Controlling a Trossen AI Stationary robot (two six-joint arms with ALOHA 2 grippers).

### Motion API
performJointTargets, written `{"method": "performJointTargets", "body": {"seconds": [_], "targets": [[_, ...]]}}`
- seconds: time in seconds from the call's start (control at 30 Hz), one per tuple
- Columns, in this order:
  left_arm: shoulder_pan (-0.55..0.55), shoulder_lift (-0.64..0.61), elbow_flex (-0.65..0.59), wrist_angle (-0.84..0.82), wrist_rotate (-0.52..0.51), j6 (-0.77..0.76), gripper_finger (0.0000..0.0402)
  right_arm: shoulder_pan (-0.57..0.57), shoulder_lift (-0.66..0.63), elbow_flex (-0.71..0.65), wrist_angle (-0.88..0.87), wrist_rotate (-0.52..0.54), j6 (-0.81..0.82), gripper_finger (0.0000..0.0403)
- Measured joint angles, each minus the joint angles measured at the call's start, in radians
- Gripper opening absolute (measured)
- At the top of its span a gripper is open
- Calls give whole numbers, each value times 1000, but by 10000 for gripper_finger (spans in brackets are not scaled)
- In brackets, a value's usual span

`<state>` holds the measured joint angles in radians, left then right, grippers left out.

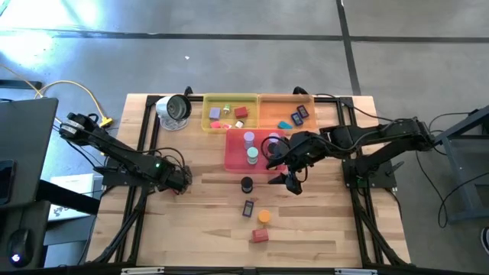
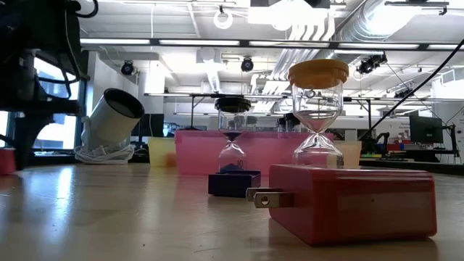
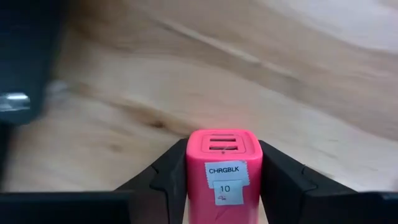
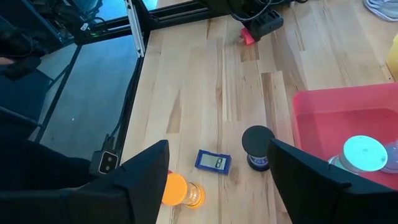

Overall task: Pick & Place Office items
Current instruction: Put the pink charger adapter into the yellow bin

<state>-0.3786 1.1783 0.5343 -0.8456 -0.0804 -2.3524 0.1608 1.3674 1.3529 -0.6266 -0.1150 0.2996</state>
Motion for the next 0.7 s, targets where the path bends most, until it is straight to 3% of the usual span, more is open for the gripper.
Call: {"method": "performJointTargets", "body": {"seconds": [0.07,0.2,0.33,0.53,0.7], "targets": [[0,-9,0,49,-63,-1,147,0,0,0,0,0,6,258],[2,-65,0,162,-291,16,154,0,0,0,-18,0,18,258],[35,-158,0,249,-460,114,154,1,0,0,-48,-3,46,258],[102,-312,0,519,-692,451,154,9,0,0,-85,-44,81,258],[230,-386,0,882,-690,876,155,11,0,0,-81,-17,119,258]]}}
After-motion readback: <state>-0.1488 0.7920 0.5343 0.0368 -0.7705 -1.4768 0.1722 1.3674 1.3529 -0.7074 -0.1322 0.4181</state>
